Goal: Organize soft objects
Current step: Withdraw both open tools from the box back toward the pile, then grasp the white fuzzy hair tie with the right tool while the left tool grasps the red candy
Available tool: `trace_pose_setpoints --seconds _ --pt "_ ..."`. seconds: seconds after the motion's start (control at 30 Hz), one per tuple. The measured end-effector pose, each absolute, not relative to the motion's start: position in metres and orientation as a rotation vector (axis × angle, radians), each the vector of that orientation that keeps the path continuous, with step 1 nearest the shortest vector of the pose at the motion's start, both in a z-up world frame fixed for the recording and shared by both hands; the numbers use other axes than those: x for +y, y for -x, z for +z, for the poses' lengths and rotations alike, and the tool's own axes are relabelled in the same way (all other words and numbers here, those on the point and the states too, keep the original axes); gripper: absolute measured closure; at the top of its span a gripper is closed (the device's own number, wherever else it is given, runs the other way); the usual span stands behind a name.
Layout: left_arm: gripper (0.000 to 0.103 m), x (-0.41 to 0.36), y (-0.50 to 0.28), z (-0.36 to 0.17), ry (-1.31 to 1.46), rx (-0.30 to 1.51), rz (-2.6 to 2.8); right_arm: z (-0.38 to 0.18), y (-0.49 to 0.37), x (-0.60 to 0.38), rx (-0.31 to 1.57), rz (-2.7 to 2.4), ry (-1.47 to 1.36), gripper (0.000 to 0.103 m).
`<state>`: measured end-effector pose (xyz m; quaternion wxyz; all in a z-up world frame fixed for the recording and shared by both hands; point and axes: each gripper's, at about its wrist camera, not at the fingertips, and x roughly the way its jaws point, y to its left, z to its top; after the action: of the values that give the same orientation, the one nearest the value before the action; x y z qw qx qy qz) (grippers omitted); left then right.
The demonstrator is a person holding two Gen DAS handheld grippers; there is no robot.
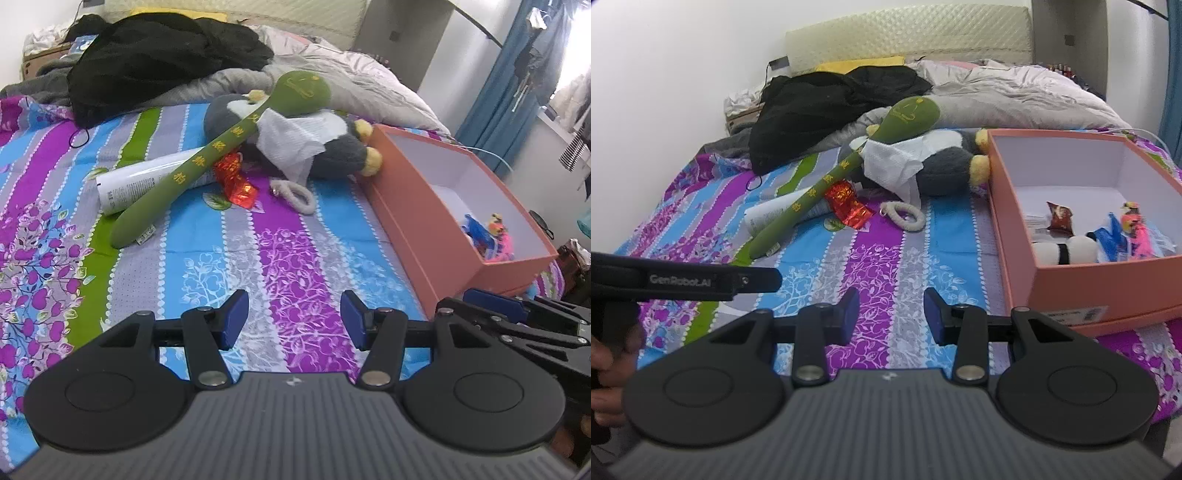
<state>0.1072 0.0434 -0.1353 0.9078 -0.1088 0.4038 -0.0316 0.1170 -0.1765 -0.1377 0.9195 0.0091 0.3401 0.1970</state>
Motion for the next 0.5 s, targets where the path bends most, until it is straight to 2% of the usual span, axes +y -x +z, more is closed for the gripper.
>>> trace_pose_setpoints --seconds 0.5 --pt "0.042 0.078 -0.2 -0.201 0.253 0.864 0.035 -0.193 -0.214 -0.14 0.74 0.43 0.047 0.062"
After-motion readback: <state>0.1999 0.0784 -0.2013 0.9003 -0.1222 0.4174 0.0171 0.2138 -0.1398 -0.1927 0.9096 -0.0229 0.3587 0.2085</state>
